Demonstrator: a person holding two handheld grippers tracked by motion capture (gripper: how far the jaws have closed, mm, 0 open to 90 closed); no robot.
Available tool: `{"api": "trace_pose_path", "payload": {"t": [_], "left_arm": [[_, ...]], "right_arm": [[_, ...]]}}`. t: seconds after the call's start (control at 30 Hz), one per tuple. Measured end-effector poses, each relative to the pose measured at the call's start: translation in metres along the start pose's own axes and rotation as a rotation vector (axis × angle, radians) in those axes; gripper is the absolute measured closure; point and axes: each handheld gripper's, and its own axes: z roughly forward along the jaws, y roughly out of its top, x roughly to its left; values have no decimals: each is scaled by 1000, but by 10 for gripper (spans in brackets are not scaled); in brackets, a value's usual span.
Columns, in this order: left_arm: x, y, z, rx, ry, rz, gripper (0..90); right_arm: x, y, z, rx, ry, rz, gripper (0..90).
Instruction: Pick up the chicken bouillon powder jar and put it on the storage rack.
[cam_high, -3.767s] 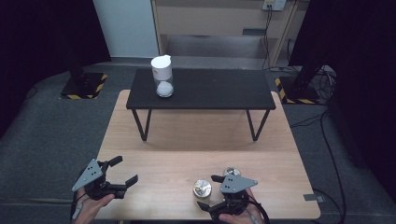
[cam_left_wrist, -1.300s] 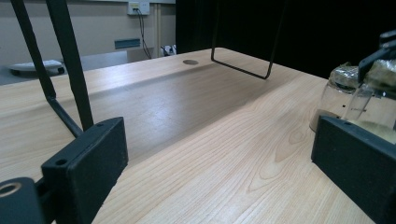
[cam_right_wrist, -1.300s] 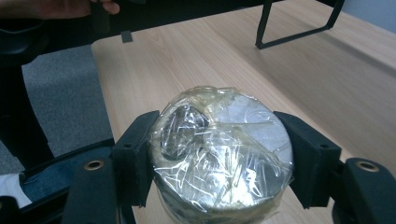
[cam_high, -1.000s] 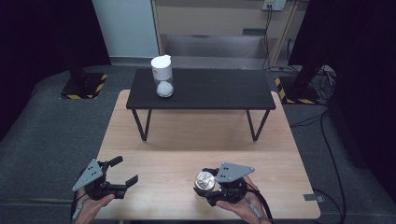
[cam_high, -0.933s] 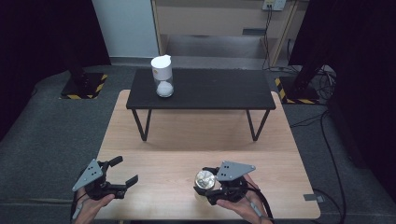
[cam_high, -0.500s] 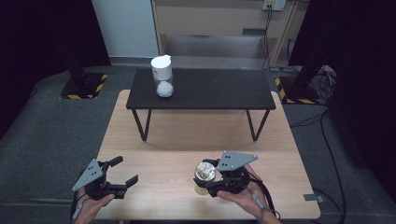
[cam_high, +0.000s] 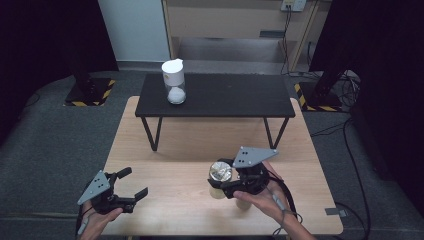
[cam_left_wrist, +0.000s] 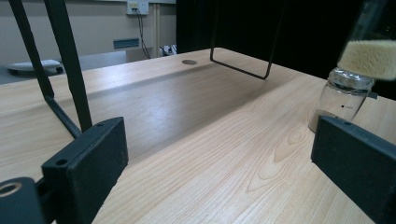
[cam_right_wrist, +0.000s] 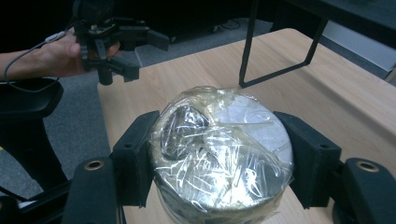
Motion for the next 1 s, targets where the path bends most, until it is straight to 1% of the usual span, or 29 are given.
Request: {"api": "trace_pose_path", "payload": {"t": [0.27,0.37,0.53,0.7,0.87,0.93,1.0], "left_arm": [[0,0,0,0,-2,-1,28],[0,0,0,-1,-2,-1,28],[0,0,0,0,-2,-2,28],[1,0,0,0,-3,-3,28],[1,0,0,0,-3,-4,27],[1,0,0,0,-3,-4,28],[1,0,0,0,-5,-5,28]], "right_arm": [[-9,27,-5,17,-21,-11,355],[-11,36,-8,25,-36,-18,355],[-15,46,-11,29,-45,-12,355],[-22,55,-14,20,-49,-6,355],[-26,66,-14,22,-71,-10,355],[-28,71,-12,25,-72,-6,355],[-28,76,-11,27,-83,-15,355]]}}
